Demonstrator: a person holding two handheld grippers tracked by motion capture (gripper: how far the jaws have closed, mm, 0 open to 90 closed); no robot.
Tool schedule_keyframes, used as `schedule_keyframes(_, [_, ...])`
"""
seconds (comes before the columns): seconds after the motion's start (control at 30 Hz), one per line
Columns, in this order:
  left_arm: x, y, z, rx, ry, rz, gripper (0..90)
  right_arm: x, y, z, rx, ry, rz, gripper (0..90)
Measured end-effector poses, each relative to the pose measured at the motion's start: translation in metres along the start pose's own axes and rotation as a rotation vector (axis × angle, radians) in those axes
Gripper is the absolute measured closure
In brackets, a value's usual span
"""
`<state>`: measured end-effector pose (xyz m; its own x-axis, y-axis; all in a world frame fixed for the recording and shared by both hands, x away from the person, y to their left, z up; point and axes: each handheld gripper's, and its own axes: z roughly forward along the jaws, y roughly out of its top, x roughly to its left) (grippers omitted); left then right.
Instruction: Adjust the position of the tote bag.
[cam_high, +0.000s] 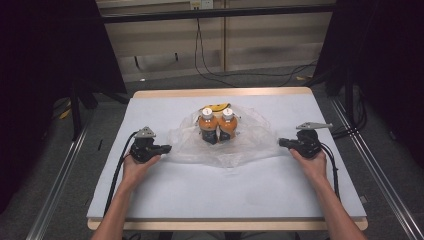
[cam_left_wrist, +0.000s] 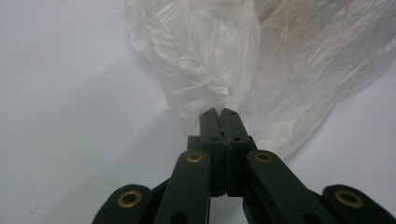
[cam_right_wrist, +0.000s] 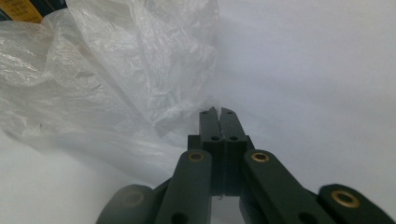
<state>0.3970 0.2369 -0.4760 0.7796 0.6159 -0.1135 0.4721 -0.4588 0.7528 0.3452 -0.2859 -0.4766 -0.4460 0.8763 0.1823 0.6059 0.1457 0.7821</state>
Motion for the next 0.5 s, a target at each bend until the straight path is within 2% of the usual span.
schedule_keyframes(0.2, [0.005,-0.008,0.000,0.024,0.007,-0.026,89.9,0.000,-0.006,0.003,0.046,-0.012,-0.017,90.0])
schedule_keyframes(0.3, [0.008,-0.011,0.001,0.029,-0.004,-0.028,89.8,-0.003,-0.010,0.007,0.068,-0.016,-0.010,90.0])
schedule_keyframes(0.43, [0.010,-0.014,0.000,0.017,-0.020,-0.056,89.8,-0.005,-0.013,0.006,0.066,-0.022,-0.004,90.0])
schedule_keyframes(0.5, [0.010,-0.015,-0.001,0.016,-0.015,-0.065,89.8,-0.005,-0.013,0.006,0.062,-0.024,-0.006,90.0])
